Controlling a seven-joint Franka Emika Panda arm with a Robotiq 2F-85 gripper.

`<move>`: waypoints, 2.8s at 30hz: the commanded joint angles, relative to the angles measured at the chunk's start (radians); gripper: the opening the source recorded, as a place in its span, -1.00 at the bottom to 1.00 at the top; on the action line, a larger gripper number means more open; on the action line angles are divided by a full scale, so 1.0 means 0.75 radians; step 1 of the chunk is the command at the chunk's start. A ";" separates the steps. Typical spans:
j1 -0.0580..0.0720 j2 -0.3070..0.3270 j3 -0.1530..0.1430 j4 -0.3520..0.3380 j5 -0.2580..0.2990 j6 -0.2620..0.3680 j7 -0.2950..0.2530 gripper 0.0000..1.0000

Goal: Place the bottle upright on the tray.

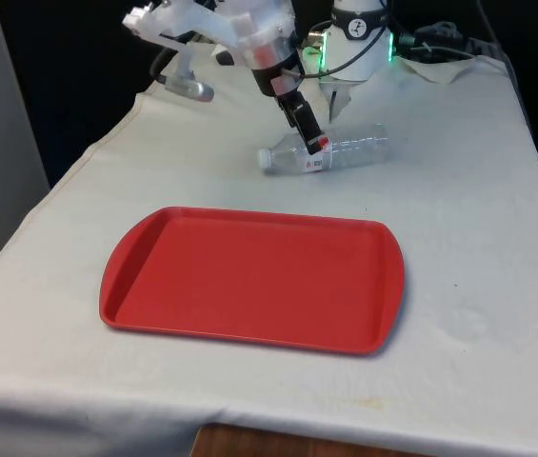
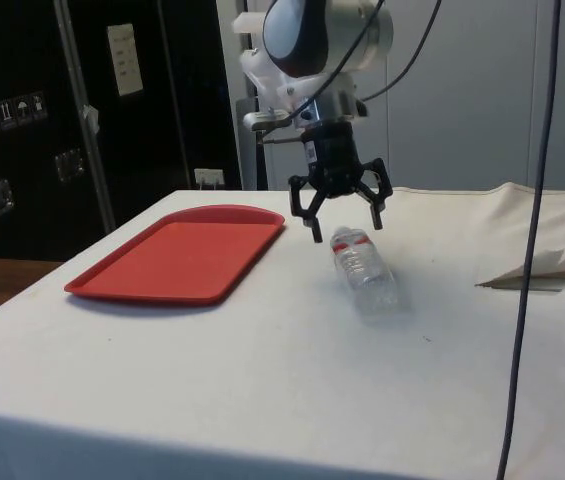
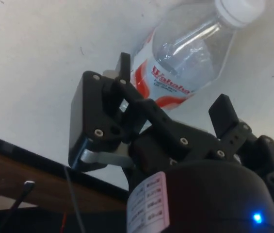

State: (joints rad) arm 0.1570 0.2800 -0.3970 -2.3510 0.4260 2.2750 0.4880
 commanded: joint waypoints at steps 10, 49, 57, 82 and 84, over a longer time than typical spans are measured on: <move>-0.013 0.055 -0.029 0.059 0.092 -0.097 -0.111 1.00; -0.035 0.261 -0.088 0.224 0.256 -0.359 -0.272 1.00; -0.041 0.289 -0.099 0.244 0.288 -0.415 -0.308 1.00; -0.044 0.352 -0.140 0.291 0.356 -0.555 -0.403 1.00; -0.049 0.360 -0.140 0.296 0.364 -0.579 -0.415 1.00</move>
State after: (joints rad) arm 0.1300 0.5420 -0.5090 -2.1370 0.6900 1.8540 0.1840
